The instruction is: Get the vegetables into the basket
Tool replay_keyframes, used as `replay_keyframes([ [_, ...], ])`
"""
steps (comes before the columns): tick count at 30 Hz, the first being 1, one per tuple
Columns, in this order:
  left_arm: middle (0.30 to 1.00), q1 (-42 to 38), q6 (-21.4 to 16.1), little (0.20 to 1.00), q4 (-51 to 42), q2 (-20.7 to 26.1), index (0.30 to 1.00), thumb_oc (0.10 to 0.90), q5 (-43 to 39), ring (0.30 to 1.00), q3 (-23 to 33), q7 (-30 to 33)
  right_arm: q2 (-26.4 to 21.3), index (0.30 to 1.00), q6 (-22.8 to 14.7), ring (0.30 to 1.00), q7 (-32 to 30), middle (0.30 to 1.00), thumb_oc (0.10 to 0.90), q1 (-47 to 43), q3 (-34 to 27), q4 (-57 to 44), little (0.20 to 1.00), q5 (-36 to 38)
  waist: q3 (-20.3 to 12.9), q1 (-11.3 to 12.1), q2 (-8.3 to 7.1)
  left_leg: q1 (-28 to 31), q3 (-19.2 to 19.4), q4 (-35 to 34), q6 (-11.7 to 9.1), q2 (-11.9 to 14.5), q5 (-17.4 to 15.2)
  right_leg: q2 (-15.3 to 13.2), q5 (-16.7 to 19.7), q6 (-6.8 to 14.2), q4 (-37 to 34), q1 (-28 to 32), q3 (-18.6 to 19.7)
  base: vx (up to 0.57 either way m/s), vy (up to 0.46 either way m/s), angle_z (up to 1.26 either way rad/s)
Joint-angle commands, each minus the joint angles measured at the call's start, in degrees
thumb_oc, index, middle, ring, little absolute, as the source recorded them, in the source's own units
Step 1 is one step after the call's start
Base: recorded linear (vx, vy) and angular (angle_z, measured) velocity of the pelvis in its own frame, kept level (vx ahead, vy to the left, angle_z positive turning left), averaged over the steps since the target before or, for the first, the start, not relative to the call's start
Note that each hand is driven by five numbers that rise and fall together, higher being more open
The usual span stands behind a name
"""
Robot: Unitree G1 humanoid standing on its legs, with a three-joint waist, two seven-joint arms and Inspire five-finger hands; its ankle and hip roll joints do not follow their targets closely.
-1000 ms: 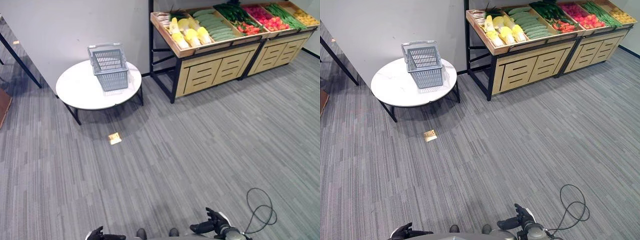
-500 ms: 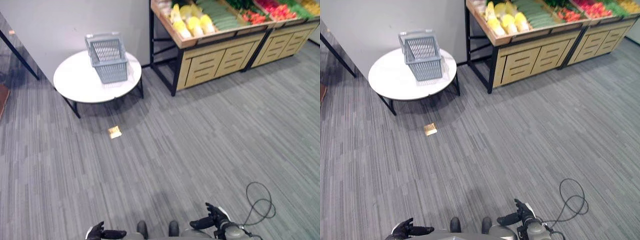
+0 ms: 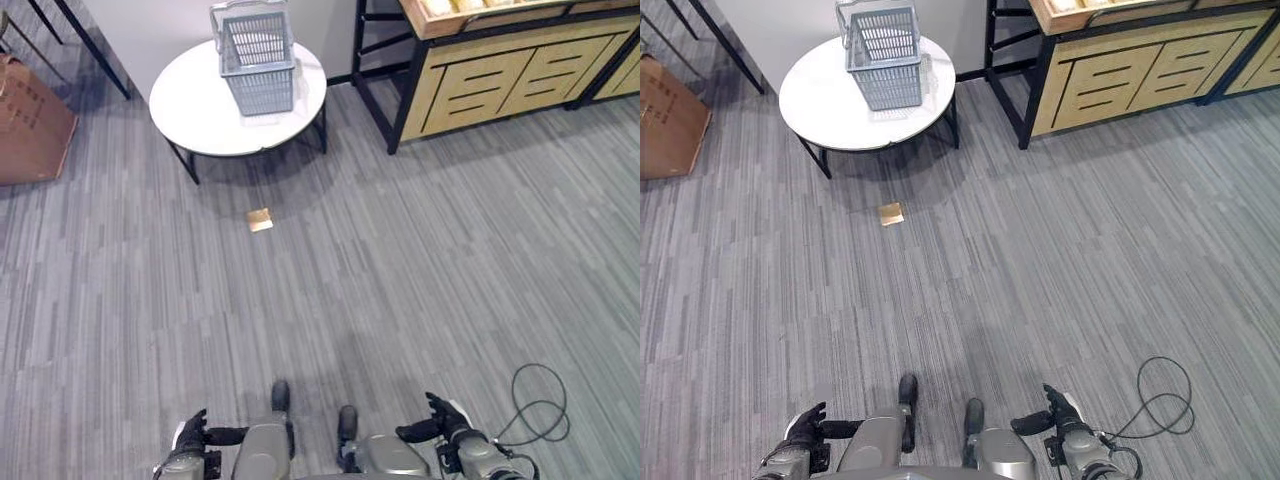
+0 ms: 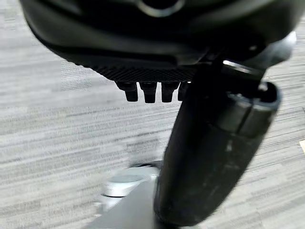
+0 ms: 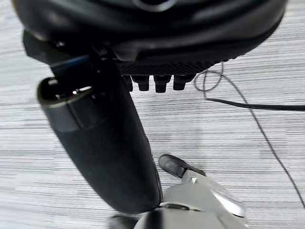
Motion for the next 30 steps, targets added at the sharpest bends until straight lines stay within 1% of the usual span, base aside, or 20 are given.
replay_keyframes([
  [1,1.000,0.7,-1.7,1.000,-1.1,-0.2,1.000,0.900,-0.5,1.000,-2.3,1.0,-2.6,1.000,-0.7,1.000,-1.0,1.000,0.900,3.0,-0.3,-0.8,1.000,-0.2,-2.2,1.8,0.89,-1.4,0.4,-1.4,-1.1,2.4,4.7,-4.5,-8.3,8.2,6.7,1.9,4.3,0.23,0.095,-0.40],
  [3,1.000,1.1,-1.8,1.000,-1.3,-0.1,1.000,0.900,-0.8,1.000,-2.1,1.0,-2.6,1.000,-0.8,1.000,-0.8,1.000,0.900,3.1,-0.5,-0.8,1.000,-0.2,-2.3,2.3,0.85,-0.9,1.1,-2.0,-1.3,2.5,5.2,-4.7,-8.9,8.7,6.6,3.5,5.2,0.29,0.171,-0.60],
  [6,1.000,1.7,-1.6,1.000,-0.9,-0.3,1.000,0.900,-0.6,1.000,-1.8,0.9,-1.9,1.000,-0.6,1.000,-0.7,1.000,0.900,3.9,-0.7,-0.1,1.000,-0.8,-3.4,2.6,0.27,1.2,2.1,-2.1,-0.3,2.5,4.4,-5.9,-9.7,9.6,6.9,5.1,6.6,0.29,0.235,-0.49],
  [7,1.000,1.6,-1.5,1.000,-0.9,-0.3,1.000,0.900,-0.4,1.000,-1.9,0.8,-1.7,1.000,-0.5,1.000,-0.6,1.000,0.900,4.0,-0.8,0.0,1.000,-0.8,-3.7,2.6,-0.08,1.4,2.7,-1.7,0.1,2.2,3.9,-6.7,-9.4,10.3,7.3,5.0,6.8,0.23,0.275,-0.51],
  [8,1.000,1.2,-1.4,1.000,-0.9,0.1,1.000,0.900,-0.2,1.000,-2.0,0.7,-1.1,1.000,-0.3,1.000,-0.4,1.000,0.900,4.2,-1.0,0.1,1.000,-0.9,-4.0,2.6,-1.23,1.6,4.2,0.2,1.5,1.2,2.0,-8.5,-8.1,11.8,9.0,4.3,7.3,0.24,0.276,-0.37],
  [9,1.000,1.2,-1.4,1.000,-0.9,0.1,1.000,0.900,-0.2,1.000,-2.0,0.7,-1.1,1.000,-0.3,1.000,-0.4,1.000,0.900,4.2,-1.0,0.1,1.000,-0.9,-4.1,2.6,-1.27,1.6,4.3,0.3,1.5,1.2,2.0,-8.6,-8.2,11.8,9.1,4.3,7.4,0.29,0.343,-0.23],
  [10,1.000,0.8,-1.3,1.000,-1.2,0.6,1.000,0.900,0.5,1.000,-2.4,0.6,-0.4,1.000,-0.1,1.000,-0.1,1.000,0.900,4.3,-0.6,0.1,1.000,-1.0,-4.4,2.6,-2.71,1.6,5.6,2.0,2.8,0.2,0.0,-10.1,-4.7,13.3,10.6,2.9,8.7,0.14,0.155,0.00],
  [11,1.000,0.8,-1.3,1.000,-1.2,0.6,1.000,0.900,0.5,1.000,-2.4,0.6,-0.3,1.000,-0.1,1.000,-0.1,1.000,0.900,4.3,-0.6,0.1,1.000,-1.0,-4.4,2.7,-2.74,1.5,5.7,2.0,2.9,0.2,0.0,-10.1,-4.7,13.3,10.6,2.9,8.8,0.20,0.244,-0.02],
  [12,1.000,0.7,-1.3,1.000,-1.2,0.8,1.000,0.900,0.7,1.000,-2.5,0.7,-0.2,1.000,0.1,1.000,0.0,1.000,0.900,4.2,-0.5,0.2,1.000,-1.2,-4.6,2.7,-3.35,1.2,6.1,3.5,3.5,-0.4,-1.3,-11.0,-2.6,13.8,11.1,2.5,9.4,0.13,0.160,-0.07],
  [15,1.000,0.3,-1.2,1.000,-1.3,1.6,1.000,0.900,0.9,1.000,-2.4,0.2,0.4,1.000,0.3,1.000,0.4,1.000,0.900,3.7,-0.1,-0.3,1.000,-1.7,-4.9,3.2,-4.84,0.7,6.6,6.3,5.3,-2.4,-4.7,-13.2,4.2,15.3,14.2,0.8,10.7,0.21,0.265,-0.18],
  [16,1.000,-0.1,-1.1,1.000,-1.6,1.9,1.000,0.900,1.0,1.000,-2.2,0.1,0.6,1.000,0.3,1.000,0.4,1.000,0.900,2.7,0.2,-1.0,1.000,-1.6,-4.4,3.3,-5.22,0.9,6.8,9.1,6.5,-3.1,-7.8,-13.9,7.8,15.1,19.2,-1.7,10.5,0.22,0.326,-0.05],
  [18,1.000,-0.3,-1.0,1.000,-1.6,2.2,1.000,0.900,1.1,1.000,-2.1,0.0,0.8,1.000,0.3,1.000,0.5,1.000,0.900,2.4,0.4,-1.5,1.000,-1.5,-4.0,3.4,-4.83,1.5,6.8,9.1,7.1,-3.0,-8.2,-13.9,8.7,15.0,22.4,-3.1,10.1,0.18,0.253,-0.11],
  [19,1.000,-0.1,-0.8,1.000,-1.7,2.6,1.000,0.900,0.9,1.000,-1.8,0.0,1.0,1.000,0.2,1.000,0.6,1.000,0.900,2.0,1.0,-2.5,1.000,-1.6,-3.7,3.5,-4.08,4.2,6.7,8.2,8.2,-3.6,-9.5,-14.1,10.4,14.4,27.1,-5.3,8.7,0.19,0.254,-0.10],
  [20,1.000,-0.1,-0.9,1.000,-1.7,2.9,1.000,0.900,0.8,1.000,-1.4,-0.1,0.9,1.000,0.1,1.000,0.6,1.000,0.900,1.8,1.1,-2.8,1.000,-1.5,-3.3,3.3,-3.67,5.4,6.6,7.5,8.5,-3.8,-9.8,-13.7,10.2,14.0,28.4,-6.9,7.9,0.26,0.313,-0.02],
  [23,1.000,-0.2,-0.9,1.000,-1.5,3.4,1.000,0.900,0.3,1.000,-0.6,-0.2,0.9,1.000,-0.2,1.000,0.8,1.000,0.900,1.4,1.5,-3.5,1.000,-1.2,-2.1,2.0,-2.96,9.6,5.5,5.3,8.3,-4.2,-10.4,-11.1,5.0,12.5,25.8,-12.3,5.0,0.25,0.106,0.07],
  [24,1.000,-0.5,-0.9,1.000,-1.0,3.1,1.000,0.900,0.5,1.000,-0.8,-0.1,1.1,1.000,-0.4,1.000,0.7,1.000,0.900,1.1,1.6,-3.2,1.000,-0.8,-1.1,0.8,-2.91,11.7,4.3,4.5,8.1,-4.7,-11.1,-9.5,2.9,12.3,20.7,-14.3,4.5,0.43,-0.013,0.23],
  [25,1.000,-0.4,-0.9,1.000,-0.4,2.7,1.000,0.900,0.8,1.000,-0.9,-0.2,1.3,1.000,-0.6,1.000,0.5,1.000,0.900,1.0,1.7,-3.3,1.000,-0.4,-0.8,-0.2,-3.34,13.7,2.9,3.6,7.5,-5.3,-11.8,-9.0,3.8,13.1,13.0,-16.5,5.1,0.53,-0.085,0.70],
  [26,1.000,-0.2,-0.9,1.000,-0.2,2.3,1.000,0.900,1.0,1.000,-0.9,-0.3,1.2,1.000,-0.5,1.000,0.5,1.000,0.900,1.3,1.7,-3.6,1.000,-0.5,-0.5,-1.1,-3.32,15.9,1.6,3.2,6.9,-5.3,-12.7,-9.0,5.5,13.8,8.8,-17.0,5.5,0.47,-0.118,0.75],
  [29,1.000,0.5,-0.9,1.000,0.5,1.7,1.000,0.900,1.1,1.000,-0.7,-0.7,1.0,1.000,-0.3,1.000,0.7,1.000,0.900,2.1,1.5,-3.1,1.000,-1.1,-0.8,-1.5,-3.23,18.2,0.0,3.2,6.2,-5.2,-14.1,-9.1,7.2,14.2,6.9,-17.3,4.6,0.36,-0.178,0.88],
  [30,1.000,1.0,-0.7,1.000,0.9,1.4,1.000,0.900,1.6,1.000,-0.9,-1.0,0.2,1.000,-0.1,1.000,0.8,1.000,0.900,2.9,1.0,-2.6,1.000,-1.2,-1.5,-1.5,-2.98,19.5,-1.2,4.1,5.1,-4.7,-15.0,-8.9,6.8,13.1,7.8,-16.2,3.5,0.28,-0.254,0.71],
])
